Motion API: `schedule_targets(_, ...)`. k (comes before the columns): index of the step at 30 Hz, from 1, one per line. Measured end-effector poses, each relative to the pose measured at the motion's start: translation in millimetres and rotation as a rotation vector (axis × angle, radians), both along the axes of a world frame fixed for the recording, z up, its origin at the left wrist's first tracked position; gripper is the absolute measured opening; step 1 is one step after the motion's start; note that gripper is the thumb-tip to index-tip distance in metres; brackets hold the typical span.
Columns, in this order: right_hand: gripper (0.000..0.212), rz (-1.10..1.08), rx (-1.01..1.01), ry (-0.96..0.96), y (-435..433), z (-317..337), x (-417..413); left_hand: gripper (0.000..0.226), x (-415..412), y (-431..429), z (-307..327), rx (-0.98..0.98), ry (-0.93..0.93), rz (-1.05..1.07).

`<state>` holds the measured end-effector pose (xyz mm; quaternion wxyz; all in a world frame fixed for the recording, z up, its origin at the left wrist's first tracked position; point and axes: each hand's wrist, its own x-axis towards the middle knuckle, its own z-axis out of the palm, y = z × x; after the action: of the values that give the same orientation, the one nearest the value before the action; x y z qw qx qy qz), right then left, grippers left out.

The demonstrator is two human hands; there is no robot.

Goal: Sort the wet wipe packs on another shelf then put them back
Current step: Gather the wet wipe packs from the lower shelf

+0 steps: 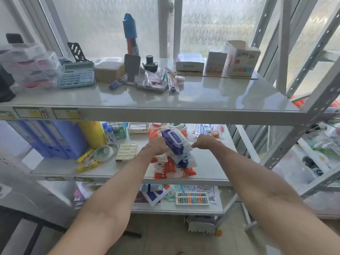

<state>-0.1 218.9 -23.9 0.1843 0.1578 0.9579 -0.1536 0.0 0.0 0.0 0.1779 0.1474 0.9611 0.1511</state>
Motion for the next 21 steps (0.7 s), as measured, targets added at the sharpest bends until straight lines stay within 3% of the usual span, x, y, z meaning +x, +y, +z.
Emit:
schedule_targets(5, 0.094, -0.08, -0.166, -0.004, -5, -5, -14, 0.033, -25, -6, -39, 0.097, 0.106, 0.326)
schedule_targets(8, 0.092, -0.139, -0.312, 0.0, -14, -10, -21, 0.067, -36, -17, -55, 0.169, 0.098, 0.537)
schedule_targets(10, 0.098, -0.231, -0.467, -0.028, -19, -17, -26, 0.099, -49, -24, -73, 0.237, -0.007, 0.682)
schedule_targets(12, 0.105, -0.357, -0.642, -0.061, -24, -24, -31, 0.112, -56, -27, -88, 0.359, -0.151, 0.798)
schedule_targets(16, 0.119, -0.502, -0.83, -0.215, -20, -49, -47, 0.113, -68, -38, -114, 0.613, -0.438, 0.83)
schedule_targets(18, 0.112, -0.514, -0.895, -0.265, -6, -78, -65, 0.12, -76, -42, -130, 0.635, -0.605, 0.785)
schedule_targets(21, 0.104, -0.51, -0.939, -0.341, -2, -87, -69, 0.105, -83, -45, -143, 0.744, -0.763, 0.757)
